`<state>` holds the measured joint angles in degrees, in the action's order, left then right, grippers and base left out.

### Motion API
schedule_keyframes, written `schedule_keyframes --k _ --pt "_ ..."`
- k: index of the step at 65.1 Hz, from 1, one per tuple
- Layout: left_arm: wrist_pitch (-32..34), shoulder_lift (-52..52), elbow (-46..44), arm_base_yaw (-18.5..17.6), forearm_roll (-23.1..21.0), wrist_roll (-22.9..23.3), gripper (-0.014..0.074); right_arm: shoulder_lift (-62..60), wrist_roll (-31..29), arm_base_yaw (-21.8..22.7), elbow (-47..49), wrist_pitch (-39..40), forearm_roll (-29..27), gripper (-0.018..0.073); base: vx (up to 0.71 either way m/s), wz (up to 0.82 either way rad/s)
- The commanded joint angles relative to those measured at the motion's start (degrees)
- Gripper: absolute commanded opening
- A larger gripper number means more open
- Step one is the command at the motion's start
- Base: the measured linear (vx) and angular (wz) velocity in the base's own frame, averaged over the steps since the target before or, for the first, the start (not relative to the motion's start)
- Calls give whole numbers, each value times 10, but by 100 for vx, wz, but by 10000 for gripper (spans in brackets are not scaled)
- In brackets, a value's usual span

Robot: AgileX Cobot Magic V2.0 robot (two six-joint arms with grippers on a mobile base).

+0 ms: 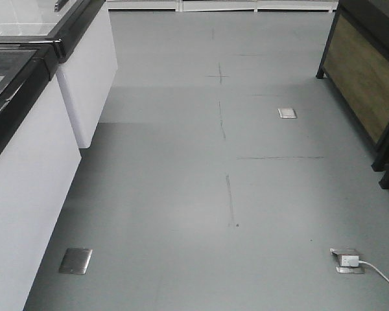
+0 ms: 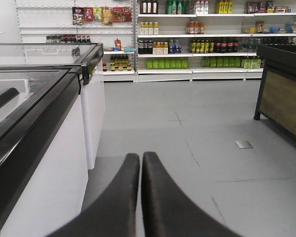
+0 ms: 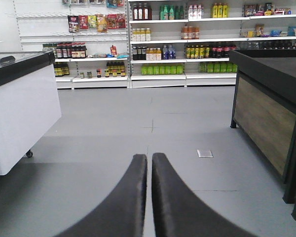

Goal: Left arm holds basket, right arm returns cookies

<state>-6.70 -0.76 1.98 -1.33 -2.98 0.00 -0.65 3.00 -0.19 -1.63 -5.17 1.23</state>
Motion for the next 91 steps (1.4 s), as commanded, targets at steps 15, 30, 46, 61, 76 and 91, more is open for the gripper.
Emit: schedule_keyframes --k 15,30,46,61,76,91 --pt "40 -7 -18 -4 -1 0 -6 -7 1 2 -10 42 2 -11 0 0" --pt "40 -7 -18 -4 -1 0 -6 -7 1 -4 -10 42 2 -11 0 0" --pt "40 -7 -18 -4 -1 0 -6 -7 1 -4 -10 42 2 -11 0 0" --pt "40 -7 -18 -4 -1 0 -6 -7 1 -4 -10 42 2 -11 0 0" --pt "40 -7 -18 -4 -1 0 -6 -7 1 -4 -10 42 2 -11 0 0" --pt "40 -7 -18 -4 -1 0 -6 -7 1 -4 -10 42 2 -11 0 0"
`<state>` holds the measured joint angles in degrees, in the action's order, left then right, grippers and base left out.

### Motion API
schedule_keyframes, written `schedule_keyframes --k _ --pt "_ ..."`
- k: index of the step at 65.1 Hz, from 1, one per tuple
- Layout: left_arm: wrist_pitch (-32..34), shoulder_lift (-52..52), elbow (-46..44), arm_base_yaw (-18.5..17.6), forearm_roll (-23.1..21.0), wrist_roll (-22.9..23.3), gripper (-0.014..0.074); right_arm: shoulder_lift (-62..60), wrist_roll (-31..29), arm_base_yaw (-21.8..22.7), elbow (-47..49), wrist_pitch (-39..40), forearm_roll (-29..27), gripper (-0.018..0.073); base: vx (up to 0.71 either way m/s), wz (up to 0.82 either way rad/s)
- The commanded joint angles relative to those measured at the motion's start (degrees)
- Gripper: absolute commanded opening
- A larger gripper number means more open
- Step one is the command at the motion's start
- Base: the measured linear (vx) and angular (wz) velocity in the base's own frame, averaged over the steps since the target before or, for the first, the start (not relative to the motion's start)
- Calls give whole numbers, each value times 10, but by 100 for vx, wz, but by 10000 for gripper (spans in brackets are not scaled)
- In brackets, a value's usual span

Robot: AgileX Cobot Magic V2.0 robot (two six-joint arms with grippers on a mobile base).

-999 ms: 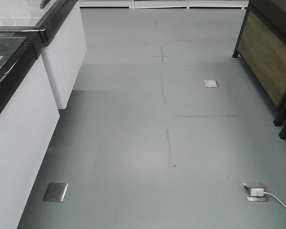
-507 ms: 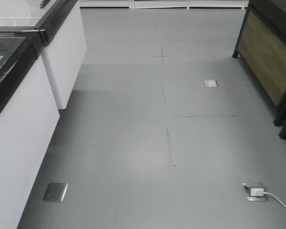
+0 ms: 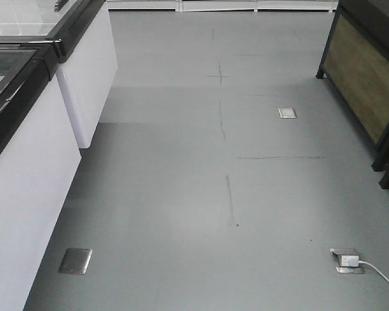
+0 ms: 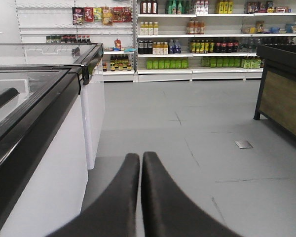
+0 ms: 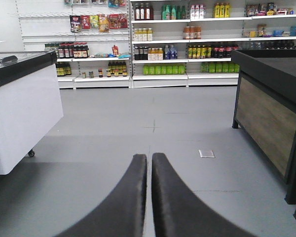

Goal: Left arm holds basket, right arm returns cookies

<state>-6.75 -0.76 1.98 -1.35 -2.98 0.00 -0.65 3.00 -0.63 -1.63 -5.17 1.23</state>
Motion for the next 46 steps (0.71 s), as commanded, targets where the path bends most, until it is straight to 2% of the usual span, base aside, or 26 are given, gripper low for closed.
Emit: schedule_keyframes --k 1,25,46 --pt "40 -7 -18 -3 -1 0 -6 -7 1 0 -10 42 2 -11 0 0" --pt "67 -7 -19 -3 -1 0 -6 -7 1 0 -10 42 2 -11 0 0" --pt "67 15 -128 -3 0 -4 -6 -7 1 0 -10 42 2 -11 0 0"
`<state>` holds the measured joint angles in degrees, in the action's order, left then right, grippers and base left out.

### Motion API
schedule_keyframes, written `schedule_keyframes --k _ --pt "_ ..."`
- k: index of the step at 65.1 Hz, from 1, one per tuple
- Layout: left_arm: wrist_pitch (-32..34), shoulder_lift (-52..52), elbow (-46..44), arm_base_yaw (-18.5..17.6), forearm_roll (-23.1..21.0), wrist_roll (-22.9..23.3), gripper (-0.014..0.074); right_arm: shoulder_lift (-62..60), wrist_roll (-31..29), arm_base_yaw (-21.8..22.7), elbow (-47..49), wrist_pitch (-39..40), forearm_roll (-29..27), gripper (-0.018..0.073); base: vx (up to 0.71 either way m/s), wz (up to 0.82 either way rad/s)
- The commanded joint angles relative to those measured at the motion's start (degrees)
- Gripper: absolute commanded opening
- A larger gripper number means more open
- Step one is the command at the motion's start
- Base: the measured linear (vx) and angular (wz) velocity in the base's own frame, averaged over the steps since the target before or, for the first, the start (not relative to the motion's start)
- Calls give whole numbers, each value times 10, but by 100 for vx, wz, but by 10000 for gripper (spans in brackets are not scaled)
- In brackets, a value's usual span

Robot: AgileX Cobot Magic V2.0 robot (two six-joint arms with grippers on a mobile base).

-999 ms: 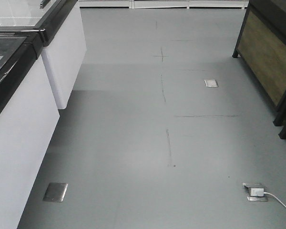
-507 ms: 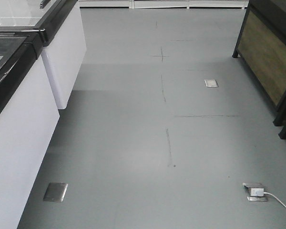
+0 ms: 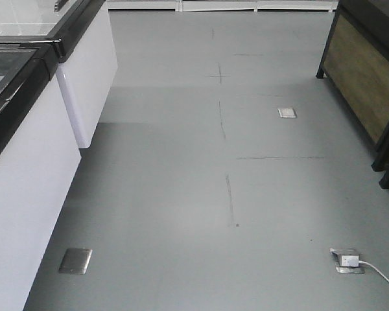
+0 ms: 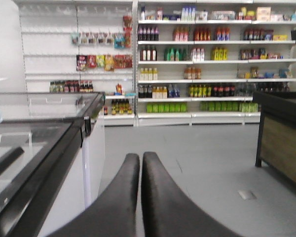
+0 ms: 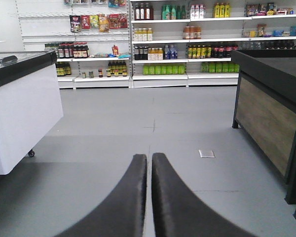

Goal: Left arm holds basket, right arm returns cookies

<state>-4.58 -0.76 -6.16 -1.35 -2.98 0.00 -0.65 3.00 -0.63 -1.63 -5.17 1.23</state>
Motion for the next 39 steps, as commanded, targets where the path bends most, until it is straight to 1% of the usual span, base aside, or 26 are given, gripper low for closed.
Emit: schedule_keyframes --k 1,8,13,19,23,31,39 --pt "46 21 -52 -3 -1 -3 -6 -7 1 0 -10 42 2 -11 0 0" --pt "6 77 -106 -3 1 -4 -6 -7 1 0 -10 42 2 -11 0 0" --pt "-9 118 -142 -3 10 -9 -6 -7 1 0 -10 42 2 -11 0 0" --pt "-35 177 -183 -3 30 -8 -6 -7 1 0 -10 42 2 -11 0 0" --pt "-56 210 -210 -3 30 -8 -6 -7 1 0 -10 42 2 -11 0 0" --pt "-95 257 -231 -3 30 -7 -6 -7 1 0 -10 42 2 -11 0 0" --pt "-97 287 -231 -3 30 -7 -6 -7 1 0 -10 42 2 -11 0 0"
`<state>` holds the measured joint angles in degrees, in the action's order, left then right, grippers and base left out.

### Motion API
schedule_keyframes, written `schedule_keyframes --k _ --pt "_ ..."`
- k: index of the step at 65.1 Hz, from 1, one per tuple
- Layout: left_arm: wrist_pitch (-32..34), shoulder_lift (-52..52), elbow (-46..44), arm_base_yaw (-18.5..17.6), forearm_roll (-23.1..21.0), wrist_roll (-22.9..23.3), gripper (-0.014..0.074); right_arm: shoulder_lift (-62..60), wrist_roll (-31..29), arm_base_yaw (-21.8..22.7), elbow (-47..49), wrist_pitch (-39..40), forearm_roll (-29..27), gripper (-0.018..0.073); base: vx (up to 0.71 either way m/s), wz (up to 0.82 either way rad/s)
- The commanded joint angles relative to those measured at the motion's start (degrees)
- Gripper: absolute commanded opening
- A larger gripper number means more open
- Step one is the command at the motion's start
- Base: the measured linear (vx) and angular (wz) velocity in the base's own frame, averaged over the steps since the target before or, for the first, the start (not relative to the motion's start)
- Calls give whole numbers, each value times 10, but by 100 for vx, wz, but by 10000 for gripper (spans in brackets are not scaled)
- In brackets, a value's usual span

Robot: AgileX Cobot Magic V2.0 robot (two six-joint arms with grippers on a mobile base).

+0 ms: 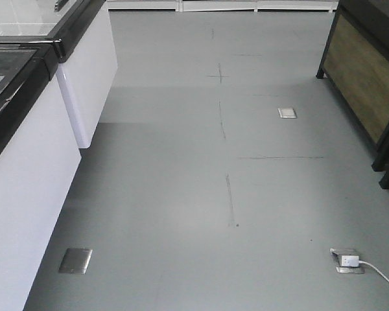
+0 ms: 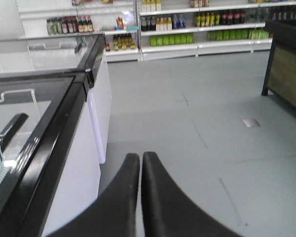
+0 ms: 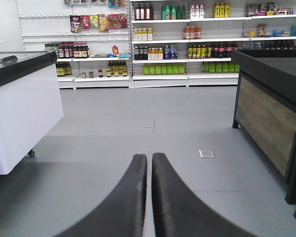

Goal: Left arm holds basket, right arm returns cookies

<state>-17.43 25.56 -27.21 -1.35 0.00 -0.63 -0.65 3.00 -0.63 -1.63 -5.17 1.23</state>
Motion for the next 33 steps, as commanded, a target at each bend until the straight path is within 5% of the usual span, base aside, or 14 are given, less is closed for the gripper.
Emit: schedule_keyframes --k 1,33 --pt "32 26 -21 -3 0 0 -6 -7 1 0 -10 42 2 -11 0 0" --pt "53 38 -21 -3 0 1 -6 -7 1 0 -10 42 2 -11 0 0"
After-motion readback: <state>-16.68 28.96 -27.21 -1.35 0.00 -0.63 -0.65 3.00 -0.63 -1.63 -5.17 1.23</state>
